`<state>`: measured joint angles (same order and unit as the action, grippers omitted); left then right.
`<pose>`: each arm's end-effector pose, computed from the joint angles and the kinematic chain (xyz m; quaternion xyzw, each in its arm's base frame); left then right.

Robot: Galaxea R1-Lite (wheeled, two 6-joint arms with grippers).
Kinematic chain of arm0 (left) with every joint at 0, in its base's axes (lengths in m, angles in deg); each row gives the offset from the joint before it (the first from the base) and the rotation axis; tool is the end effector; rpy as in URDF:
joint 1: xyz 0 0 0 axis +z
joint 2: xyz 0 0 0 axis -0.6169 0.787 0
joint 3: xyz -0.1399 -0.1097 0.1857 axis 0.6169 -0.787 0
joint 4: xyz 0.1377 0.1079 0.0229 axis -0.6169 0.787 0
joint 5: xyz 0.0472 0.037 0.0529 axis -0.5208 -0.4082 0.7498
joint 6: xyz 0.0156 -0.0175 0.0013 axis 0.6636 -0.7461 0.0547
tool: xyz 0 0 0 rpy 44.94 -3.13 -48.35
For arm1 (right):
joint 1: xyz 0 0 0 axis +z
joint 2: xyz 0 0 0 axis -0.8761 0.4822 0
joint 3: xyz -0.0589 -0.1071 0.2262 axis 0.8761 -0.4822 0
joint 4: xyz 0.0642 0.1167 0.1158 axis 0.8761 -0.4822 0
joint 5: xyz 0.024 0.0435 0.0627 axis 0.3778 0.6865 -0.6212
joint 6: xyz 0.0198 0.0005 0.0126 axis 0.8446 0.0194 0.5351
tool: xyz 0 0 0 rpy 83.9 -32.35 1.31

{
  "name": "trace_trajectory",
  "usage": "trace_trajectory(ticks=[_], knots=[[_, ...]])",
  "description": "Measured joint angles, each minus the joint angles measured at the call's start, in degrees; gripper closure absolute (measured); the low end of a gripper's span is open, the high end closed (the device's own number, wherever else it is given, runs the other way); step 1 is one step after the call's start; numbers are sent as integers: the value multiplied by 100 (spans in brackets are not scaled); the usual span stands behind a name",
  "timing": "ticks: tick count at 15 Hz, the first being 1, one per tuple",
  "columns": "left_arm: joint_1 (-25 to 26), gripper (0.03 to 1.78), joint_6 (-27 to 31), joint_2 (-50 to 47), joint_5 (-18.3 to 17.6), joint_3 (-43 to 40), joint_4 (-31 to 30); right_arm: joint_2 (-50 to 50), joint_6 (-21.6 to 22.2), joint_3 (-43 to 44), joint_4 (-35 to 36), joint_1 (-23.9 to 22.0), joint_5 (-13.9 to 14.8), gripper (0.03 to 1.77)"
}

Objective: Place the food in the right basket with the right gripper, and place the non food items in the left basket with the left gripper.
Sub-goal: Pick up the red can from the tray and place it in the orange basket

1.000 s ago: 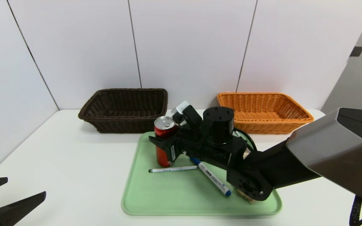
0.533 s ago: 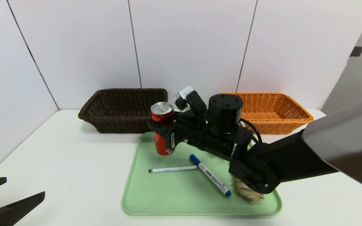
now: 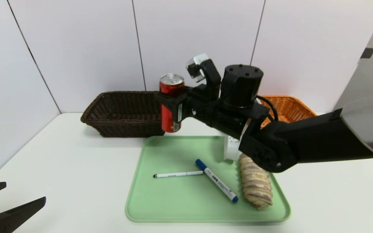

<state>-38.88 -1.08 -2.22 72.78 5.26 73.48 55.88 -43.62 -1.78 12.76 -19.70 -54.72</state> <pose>0.0791 -0.0062 0.1813 -0.0003 0.2092 -0.1175 0.9708 0.2904 0.2609 0.1895 -0.0019 -0.0646 0.4148 0.9076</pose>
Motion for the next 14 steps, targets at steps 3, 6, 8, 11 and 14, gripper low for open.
trace_trajectory(ticks=[3, 6, 8, 11, 14], knots=[[0, 12, -1, -4, -7, 9, -6, -91, -9, 868, -764, -410, 72, 86], [-6, 12, 0, -6, -11, 13, -6, -221, -11, 1423, -1406, -945, 79, 86], [-9, 12, 2, 0, -16, 9, -6, -319, 0, 1477, -1456, -1290, 83, 86], [-11, 12, 0, 16, -27, -11, -9, -461, 9, 1285, -1436, -1826, 66, 86], [-9, 12, 7, 27, -28, -17, -4, -544, 16, 1025, -1374, -2403, 44, 86]])
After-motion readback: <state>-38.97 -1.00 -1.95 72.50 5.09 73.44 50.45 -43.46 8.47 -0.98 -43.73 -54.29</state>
